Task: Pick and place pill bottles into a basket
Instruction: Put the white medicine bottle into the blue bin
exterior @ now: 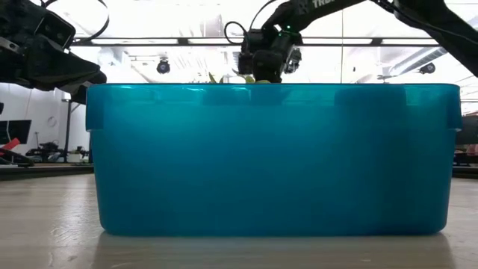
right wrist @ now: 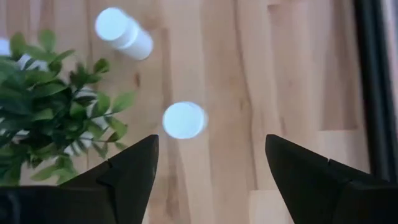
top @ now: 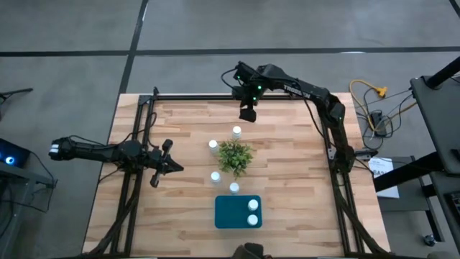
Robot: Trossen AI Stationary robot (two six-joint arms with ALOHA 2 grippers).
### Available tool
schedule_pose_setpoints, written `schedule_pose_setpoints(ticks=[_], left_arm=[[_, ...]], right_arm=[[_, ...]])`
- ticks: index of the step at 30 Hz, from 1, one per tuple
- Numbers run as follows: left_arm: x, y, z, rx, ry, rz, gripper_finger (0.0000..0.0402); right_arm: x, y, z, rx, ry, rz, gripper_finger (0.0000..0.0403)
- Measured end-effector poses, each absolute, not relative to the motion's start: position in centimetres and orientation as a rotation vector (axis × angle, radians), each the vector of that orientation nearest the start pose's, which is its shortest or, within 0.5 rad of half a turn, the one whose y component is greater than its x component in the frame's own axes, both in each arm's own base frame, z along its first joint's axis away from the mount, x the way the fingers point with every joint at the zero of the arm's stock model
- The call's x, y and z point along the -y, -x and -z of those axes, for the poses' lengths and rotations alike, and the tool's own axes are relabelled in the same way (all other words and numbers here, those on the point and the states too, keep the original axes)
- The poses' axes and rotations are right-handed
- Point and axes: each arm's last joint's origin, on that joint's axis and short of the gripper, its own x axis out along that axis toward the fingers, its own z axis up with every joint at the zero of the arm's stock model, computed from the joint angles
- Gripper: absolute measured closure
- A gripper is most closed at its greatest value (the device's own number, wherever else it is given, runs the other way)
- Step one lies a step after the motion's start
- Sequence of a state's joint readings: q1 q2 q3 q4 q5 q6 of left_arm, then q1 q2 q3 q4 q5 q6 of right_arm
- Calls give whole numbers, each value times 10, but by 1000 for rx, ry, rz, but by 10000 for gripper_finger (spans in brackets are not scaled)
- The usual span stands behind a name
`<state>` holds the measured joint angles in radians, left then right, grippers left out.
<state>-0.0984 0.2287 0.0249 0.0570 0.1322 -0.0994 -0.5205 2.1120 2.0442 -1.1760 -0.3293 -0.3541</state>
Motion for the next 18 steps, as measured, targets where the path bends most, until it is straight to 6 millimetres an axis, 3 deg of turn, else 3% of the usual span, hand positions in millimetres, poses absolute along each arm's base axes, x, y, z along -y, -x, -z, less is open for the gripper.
schedule_pose_setpoints(ticks=[14, 18], left_arm=[[15, -110, -157, -164, 67, 224, 401], [15, -110, -157, -169, 72, 224, 401]], right_arm=[[174, -399, -277, -1150, -151, -132, 129], [169, -402, -271, -1172, -93, -85, 134]])
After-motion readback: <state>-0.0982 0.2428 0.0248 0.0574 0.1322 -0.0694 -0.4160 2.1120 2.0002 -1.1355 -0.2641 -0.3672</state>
